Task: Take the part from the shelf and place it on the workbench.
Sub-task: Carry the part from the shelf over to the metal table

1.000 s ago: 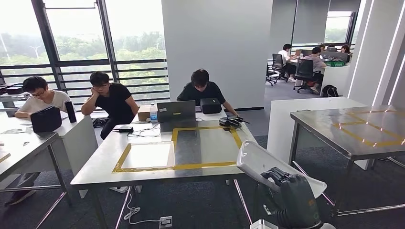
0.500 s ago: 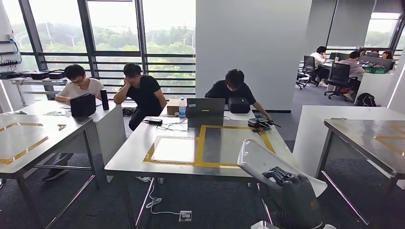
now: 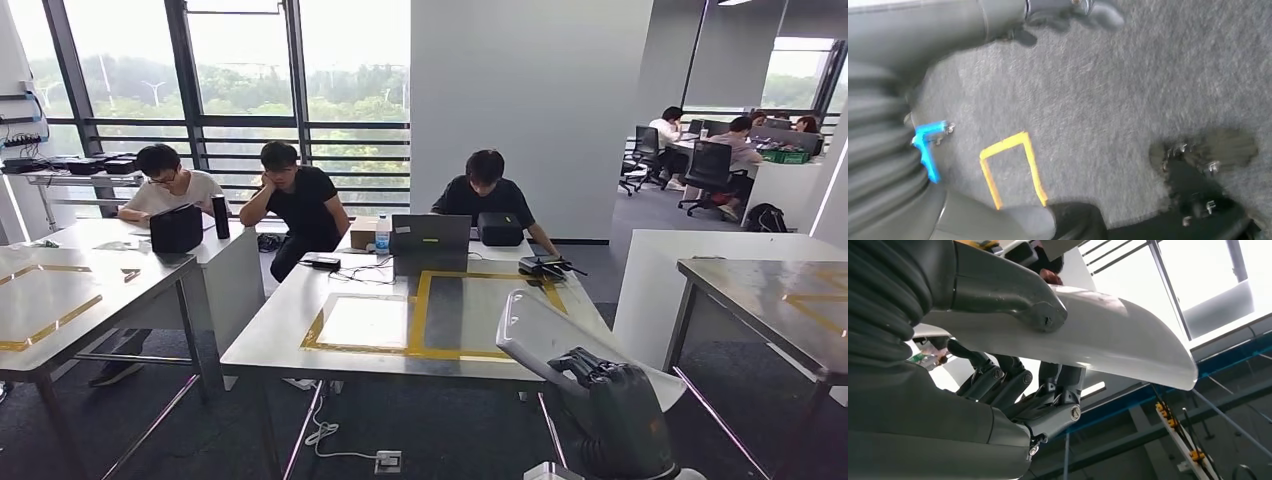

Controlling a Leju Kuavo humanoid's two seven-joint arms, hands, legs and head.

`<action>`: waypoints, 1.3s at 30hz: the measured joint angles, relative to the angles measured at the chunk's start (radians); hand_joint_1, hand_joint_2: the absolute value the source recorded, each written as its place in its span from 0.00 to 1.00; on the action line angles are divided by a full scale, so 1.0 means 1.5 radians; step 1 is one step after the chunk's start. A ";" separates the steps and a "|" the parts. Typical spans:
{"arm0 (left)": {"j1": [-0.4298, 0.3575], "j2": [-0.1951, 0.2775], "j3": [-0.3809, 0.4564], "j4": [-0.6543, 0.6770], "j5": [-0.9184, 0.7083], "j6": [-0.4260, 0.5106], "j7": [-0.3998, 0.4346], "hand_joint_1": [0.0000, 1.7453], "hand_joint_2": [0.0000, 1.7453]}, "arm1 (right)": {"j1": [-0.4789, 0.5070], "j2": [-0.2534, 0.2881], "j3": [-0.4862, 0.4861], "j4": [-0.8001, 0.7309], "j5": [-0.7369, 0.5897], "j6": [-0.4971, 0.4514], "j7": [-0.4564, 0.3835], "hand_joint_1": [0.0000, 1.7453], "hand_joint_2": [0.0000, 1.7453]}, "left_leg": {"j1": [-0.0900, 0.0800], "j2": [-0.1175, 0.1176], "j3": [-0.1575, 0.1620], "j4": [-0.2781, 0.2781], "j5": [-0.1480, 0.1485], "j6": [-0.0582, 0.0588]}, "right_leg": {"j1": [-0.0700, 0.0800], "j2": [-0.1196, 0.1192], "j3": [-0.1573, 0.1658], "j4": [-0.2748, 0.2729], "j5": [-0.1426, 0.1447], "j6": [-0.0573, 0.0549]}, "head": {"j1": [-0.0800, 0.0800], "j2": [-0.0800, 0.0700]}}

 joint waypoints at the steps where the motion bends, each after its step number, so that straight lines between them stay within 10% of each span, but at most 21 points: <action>1: -0.002 0.000 0.000 0.000 0.000 0.000 -0.001 0.00 1.00 | 0.002 0.000 0.000 0.001 0.000 0.000 0.000 1.00 1.00 | 0.001 -0.002 0.000 -0.002 0.002 0.001 | -0.001 0.015 -0.022 0.044 -0.021 0.000 | 0.000 0.000; 4: -0.001 0.000 0.000 0.000 -0.001 0.000 -0.001 0.00 1.00 | 0.013 0.000 0.000 0.006 0.000 0.001 0.001 1.00 1.00 | 0.003 -0.014 -0.004 0.002 0.003 -0.005 | -0.010 0.026 -0.073 0.129 -0.040 0.006 | 0.001 0.000; 8: 0.000 0.000 0.000 0.000 -0.003 0.000 -0.001 0.00 1.00 | 0.016 0.000 0.000 0.007 0.004 0.001 0.006 1.00 1.00 | 0.012 -0.026 -0.015 0.029 -0.011 -0.030 | -0.023 0.031 -0.018 -0.004 0.031 0.017 | 0.002 0.000; 15: 0.000 0.001 0.000 0.000 -0.008 0.000 -0.001 0.00 1.00 | 0.020 0.002 -0.001 0.005 0.011 0.002 0.012 1.00 1.00 | 0.017 -0.026 -0.047 0.091 -0.046 -0.056 | -0.017 0.032 -0.010 -0.019 0.029 -0.020 | -0.002 0.000; 19: 0.001 0.000 0.000 0.000 -0.012 0.000 -0.001 0.00 1.00 | 0.021 0.005 -0.001 0.004 0.016 0.007 0.013 1.00 1.00 | 0.012 -0.024 -0.123 0.231 -0.090 -0.052 | -0.010 0.031 -0.007 -0.018 0.024 -0.028 | -0.003 0.000; 23: 0.001 0.001 0.000 0.000 -0.012 0.000 -0.001 0.00 1.00 | 0.016 0.007 -0.001 0.004 0.016 0.009 0.013 1.00 1.00 | 0.003 -0.023 -0.061 0.093 -0.014 -0.033 | -0.004 0.031 0.003 -0.018 0.015 -0.026 | -0.003 0.000; 29: 0.002 0.001 0.000 0.000 -0.012 0.000 -0.004 0.00 1.00 | 0.010 0.008 -0.002 0.005 0.013 0.012 0.007 1.00 1.00 | 0.000 -0.025 -0.031 0.042 -0.014 -0.016 | -0.004 0.031 0.002 -0.010 0.000 -0.004 | -0.002 0.000; 33: 0.002 0.001 0.001 0.000 -0.012 0.000 -0.007 0.00 1.00 | 0.014 0.008 -0.006 0.008 0.010 0.009 0.000 1.00 1.00 | -0.001 -0.025 -0.021 0.039 -0.022 -0.006 | -0.004 0.031 -0.085 0.137 -0.051 0.002 | 0.000 0.000; 35: 0.003 0.000 0.001 0.000 -0.012 0.000 -0.007 0.00 1.00 | 0.018 0.008 -0.007 0.011 0.009 0.009 -0.001 1.00 1.00 | -0.003 -0.026 -0.017 0.041 -0.028 -0.005 | -0.004 0.031 -0.109 0.152 -0.032 0.002 | 0.000 0.000; 39: 0.003 -0.001 0.001 0.000 -0.012 0.000 -0.007 0.00 1.00 | 0.017 0.008 -0.011 0.012 0.008 0.008 -0.001 1.00 1.00 | -0.005 -0.027 -0.006 0.045 -0.041 -0.013 | 0.001 0.030 -0.048 -0.003 0.054 -0.010 | 0.000 0.000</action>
